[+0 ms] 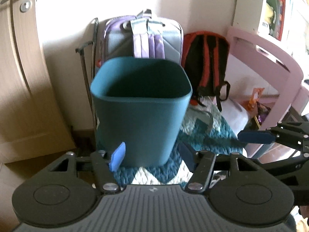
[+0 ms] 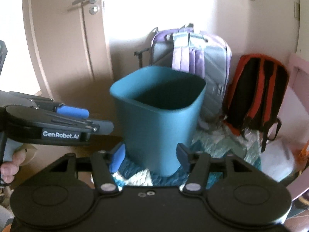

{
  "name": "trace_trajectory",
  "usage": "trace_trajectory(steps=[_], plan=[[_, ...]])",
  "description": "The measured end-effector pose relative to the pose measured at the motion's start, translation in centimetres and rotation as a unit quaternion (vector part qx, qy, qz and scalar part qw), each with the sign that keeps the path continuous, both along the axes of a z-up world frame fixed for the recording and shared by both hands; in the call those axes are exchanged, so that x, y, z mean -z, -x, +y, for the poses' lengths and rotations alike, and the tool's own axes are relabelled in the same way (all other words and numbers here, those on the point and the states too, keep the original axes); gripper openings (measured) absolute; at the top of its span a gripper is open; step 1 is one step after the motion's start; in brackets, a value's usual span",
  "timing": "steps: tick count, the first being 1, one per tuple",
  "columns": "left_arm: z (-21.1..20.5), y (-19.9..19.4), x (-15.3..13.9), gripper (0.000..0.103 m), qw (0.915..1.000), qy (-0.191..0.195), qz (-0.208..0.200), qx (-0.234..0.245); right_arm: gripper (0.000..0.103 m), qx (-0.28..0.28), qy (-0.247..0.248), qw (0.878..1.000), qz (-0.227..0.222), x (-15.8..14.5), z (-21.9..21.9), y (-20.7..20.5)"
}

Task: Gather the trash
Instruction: 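Lower the left tool to grasp clear plastic packaging while the right tool grasps white milk bottle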

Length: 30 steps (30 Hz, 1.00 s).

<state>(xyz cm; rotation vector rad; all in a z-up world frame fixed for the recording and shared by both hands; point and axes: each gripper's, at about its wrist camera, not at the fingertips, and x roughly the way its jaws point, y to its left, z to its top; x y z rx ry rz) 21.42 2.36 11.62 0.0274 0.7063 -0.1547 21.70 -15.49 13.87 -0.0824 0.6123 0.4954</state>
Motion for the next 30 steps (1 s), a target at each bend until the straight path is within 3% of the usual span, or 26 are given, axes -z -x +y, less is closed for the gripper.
trace_trajectory(steps=[9, 12, 17, 20, 26, 30], plan=[[-0.3, 3.2, 7.5, 0.071, 0.9994, -0.001, 0.035, -0.003, 0.060, -0.009, 0.006, 0.998, 0.055, 9.4, -1.7, 2.4], [-0.3, 3.3, 10.2, 0.080, 0.9990, -0.001, 0.043, -0.010, 0.060, -0.001, -0.003, 0.997, 0.077, 12.6, -2.1, 2.4], [-0.3, 2.4, 15.5, 0.086, 0.9965, 0.001, 0.083, -0.011, 0.061, 0.035, -0.013, 0.991, 0.128, 18.8, -2.8, 1.2], [-0.3, 1.6, 18.9, 0.087, 0.9942, 0.005, 0.106, -0.018, 0.067, 0.041, -0.009, 0.987, 0.157, 22.6, -2.8, 0.5], [-1.2, -0.9, 27.4, 0.087, 0.9860, -0.007, 0.164, -0.028, 0.071, 0.008, 0.052, 0.978, 0.203, 31.1, -2.0, -0.8], [-1.8, -2.8, 33.3, 0.087, 0.9733, -0.004, 0.226, -0.039, 0.071, 0.008, 0.105, 0.965, 0.240, 36.6, -1.4, -2.0]])
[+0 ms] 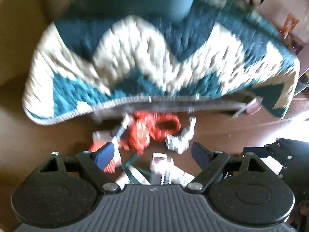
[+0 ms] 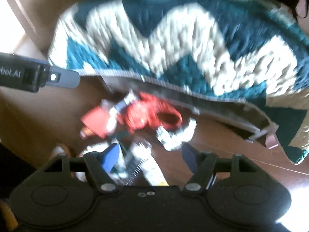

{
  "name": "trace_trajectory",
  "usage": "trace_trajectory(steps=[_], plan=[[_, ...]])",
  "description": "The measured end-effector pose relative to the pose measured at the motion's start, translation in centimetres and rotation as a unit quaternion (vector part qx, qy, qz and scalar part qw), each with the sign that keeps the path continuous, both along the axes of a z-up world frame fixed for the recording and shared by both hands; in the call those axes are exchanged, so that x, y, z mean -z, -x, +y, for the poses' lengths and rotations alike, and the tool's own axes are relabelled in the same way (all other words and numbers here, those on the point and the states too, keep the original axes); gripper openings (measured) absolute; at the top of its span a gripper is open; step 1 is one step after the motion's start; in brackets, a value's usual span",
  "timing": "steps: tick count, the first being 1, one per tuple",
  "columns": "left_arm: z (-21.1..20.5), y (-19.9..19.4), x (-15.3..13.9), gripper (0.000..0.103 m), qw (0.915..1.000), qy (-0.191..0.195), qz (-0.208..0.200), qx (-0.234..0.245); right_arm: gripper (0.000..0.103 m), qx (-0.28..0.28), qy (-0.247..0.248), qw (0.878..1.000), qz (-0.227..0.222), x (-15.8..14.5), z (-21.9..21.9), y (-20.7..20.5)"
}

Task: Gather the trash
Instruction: 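Lower the left tool to grasp clear plastic packaging while the right tool grasps white milk bottle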

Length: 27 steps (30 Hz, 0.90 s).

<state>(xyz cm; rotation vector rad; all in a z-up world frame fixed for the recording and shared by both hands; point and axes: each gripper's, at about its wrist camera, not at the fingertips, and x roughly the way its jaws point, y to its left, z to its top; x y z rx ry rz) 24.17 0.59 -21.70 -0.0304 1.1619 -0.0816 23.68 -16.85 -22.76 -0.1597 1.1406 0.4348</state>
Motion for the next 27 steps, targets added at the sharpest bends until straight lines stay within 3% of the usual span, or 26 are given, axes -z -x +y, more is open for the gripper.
trace_trajectory(steps=[6, 14, 18, 23, 27], plan=[[-0.9, -2.3, 8.2, 0.087, 0.9967, -0.005, 0.081, -0.009, 0.071, -0.069, 0.050, 0.995, 0.060, 7.3, 1.7, -0.5], [-1.7, -3.8, 18.5, 0.087, 0.9840, -0.026, 0.174, -0.028, 0.071, -0.087, 0.094, 0.985, 0.117, 16.0, 1.6, -1.1], [-2.8, -4.1, 22.0, 0.087, 0.9805, -0.028, 0.194, -0.016, 0.071, -0.103, 0.115, 0.979, 0.132, 18.9, 2.0, -1.3], [-3.4, -4.4, 25.7, 0.087, 0.9754, -0.041, 0.216, -0.019, 0.071, -0.138, 0.128, 0.973, 0.134, 21.8, 3.0, -1.5], [-3.8, -4.7, 27.9, 0.087, 0.9728, -0.048, 0.226, -0.013, 0.071, -0.208, 0.163, 0.960, 0.097, 23.2, 4.4, -0.3]])
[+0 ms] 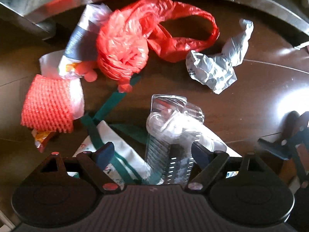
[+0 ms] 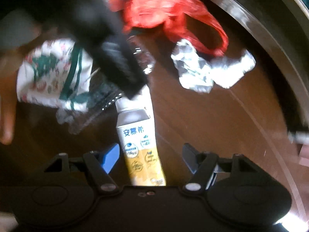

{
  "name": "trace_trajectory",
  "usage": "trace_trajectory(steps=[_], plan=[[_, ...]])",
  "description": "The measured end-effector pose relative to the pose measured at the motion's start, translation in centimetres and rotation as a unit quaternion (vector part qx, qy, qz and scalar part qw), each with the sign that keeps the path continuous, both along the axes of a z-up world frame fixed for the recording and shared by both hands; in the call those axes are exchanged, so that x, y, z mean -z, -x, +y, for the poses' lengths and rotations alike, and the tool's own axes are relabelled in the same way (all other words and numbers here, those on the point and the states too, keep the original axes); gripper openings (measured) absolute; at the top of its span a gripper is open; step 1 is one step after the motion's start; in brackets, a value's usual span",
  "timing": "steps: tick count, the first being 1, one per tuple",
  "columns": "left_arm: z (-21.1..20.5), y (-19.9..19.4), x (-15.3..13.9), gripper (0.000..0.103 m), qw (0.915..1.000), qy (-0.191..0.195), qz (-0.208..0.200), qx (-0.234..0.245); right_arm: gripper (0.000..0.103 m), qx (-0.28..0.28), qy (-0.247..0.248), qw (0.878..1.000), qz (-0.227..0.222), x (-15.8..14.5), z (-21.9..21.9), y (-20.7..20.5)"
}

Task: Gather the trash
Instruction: 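Lower the left tool to grasp clear plastic packaging while the right tool grasps white milk bottle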

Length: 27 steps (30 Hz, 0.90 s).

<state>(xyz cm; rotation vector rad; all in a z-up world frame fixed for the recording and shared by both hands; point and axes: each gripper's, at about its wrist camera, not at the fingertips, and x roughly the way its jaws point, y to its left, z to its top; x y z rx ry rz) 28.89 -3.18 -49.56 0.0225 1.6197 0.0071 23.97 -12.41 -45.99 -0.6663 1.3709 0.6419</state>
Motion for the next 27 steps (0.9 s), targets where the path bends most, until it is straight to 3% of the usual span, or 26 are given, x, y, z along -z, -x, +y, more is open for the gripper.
trace_trajectory(steps=[7, 11, 16, 17, 19, 27], plan=[[-1.4, 0.0, 1.8, 0.086, 0.9999, 0.001, 0.005, 0.011, 0.069, -0.027, 0.010, 0.999, 0.015, 2.3, 0.7, 0.7], [-1.3, 0.1, 2.5, 0.054, 0.9999, -0.002, 0.012, 0.007, 0.068, -0.029, 0.010, 0.999, 0.016, 3.1, 0.8, 0.7], [-0.4, 0.6, 2.8, 0.045, 0.9998, 0.007, 0.016, -0.007, 0.067, -0.026, 0.007, 1.000, 0.013, 3.1, 0.7, 0.7], [-0.4, 0.6, 2.8, 0.044, 0.9998, 0.009, 0.015, -0.009, 0.065, -0.029, 0.008, 1.000, 0.009, 3.0, 0.7, 0.7], [-0.2, 0.7, 2.7, 0.044, 0.9998, 0.014, 0.013, -0.011, 0.043, -0.033, 0.012, 0.999, 0.007, 3.0, 0.9, 0.7], [1.9, 1.1, 0.2, 0.042, 0.9993, 0.024, 0.002, -0.028, 0.043, -0.040, 0.039, 0.998, 0.003, 1.9, 1.6, 1.3]])
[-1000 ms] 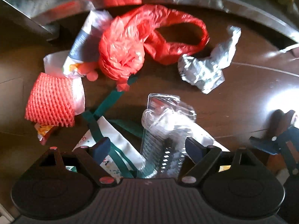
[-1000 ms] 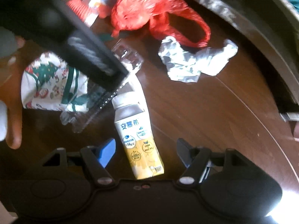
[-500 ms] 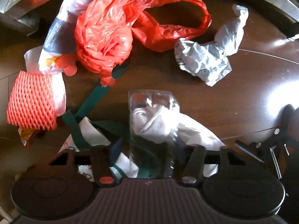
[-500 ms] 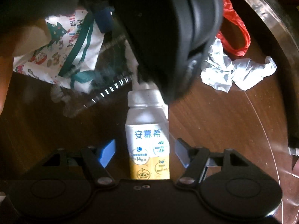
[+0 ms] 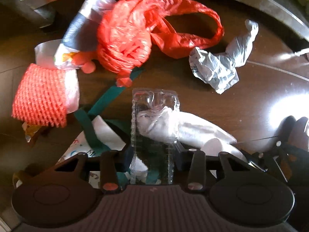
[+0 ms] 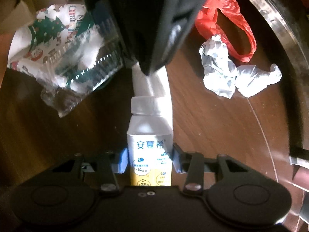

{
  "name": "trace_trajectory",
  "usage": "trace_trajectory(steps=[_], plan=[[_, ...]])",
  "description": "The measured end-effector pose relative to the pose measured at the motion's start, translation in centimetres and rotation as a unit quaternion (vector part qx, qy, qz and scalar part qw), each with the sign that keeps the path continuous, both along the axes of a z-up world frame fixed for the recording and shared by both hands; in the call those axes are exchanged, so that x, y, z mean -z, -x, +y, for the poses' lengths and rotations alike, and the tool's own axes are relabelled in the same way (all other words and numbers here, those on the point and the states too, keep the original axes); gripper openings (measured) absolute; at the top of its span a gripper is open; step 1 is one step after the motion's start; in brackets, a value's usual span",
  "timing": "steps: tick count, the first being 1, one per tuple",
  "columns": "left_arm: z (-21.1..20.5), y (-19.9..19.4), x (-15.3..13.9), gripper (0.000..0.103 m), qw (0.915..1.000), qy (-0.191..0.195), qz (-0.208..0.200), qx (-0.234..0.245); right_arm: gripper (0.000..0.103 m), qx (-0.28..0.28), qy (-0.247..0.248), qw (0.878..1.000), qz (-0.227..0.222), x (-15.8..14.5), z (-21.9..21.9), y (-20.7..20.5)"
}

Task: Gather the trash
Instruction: 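Lower the left tool to grasp clear plastic packaging while the right tool grasps white milk bottle, then lift the packaging and milk bottle up to the teal bin with both tools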

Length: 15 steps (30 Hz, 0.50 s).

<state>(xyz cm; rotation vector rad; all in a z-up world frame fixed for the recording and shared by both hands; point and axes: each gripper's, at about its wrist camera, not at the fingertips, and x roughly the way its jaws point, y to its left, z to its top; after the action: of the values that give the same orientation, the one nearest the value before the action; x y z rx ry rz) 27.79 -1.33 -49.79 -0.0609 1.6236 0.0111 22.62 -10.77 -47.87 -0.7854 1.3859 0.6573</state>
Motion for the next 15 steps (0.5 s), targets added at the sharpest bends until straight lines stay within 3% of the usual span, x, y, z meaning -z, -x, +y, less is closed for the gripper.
trace_trajectory(steps=[4, 9, 15], plan=[[1.5, 0.5, -2.0, 0.041, 0.9998, -0.006, -0.006, -0.016, 0.043, 0.005, -0.006, 1.000, 0.000, -2.3, 0.5, 0.0], [2.3, 1.0, -6.2, 0.041, 0.9989, -0.006, -0.035, -0.032, 0.042, 0.064, -0.012, 0.998, -0.010, -6.2, 0.7, -0.4], [2.8, 1.2, -12.9, 0.041, 0.9938, 0.001, -0.096, -0.056, 0.043, 0.101, -0.046, 0.991, -0.070, -13.1, 0.1, 0.0]])
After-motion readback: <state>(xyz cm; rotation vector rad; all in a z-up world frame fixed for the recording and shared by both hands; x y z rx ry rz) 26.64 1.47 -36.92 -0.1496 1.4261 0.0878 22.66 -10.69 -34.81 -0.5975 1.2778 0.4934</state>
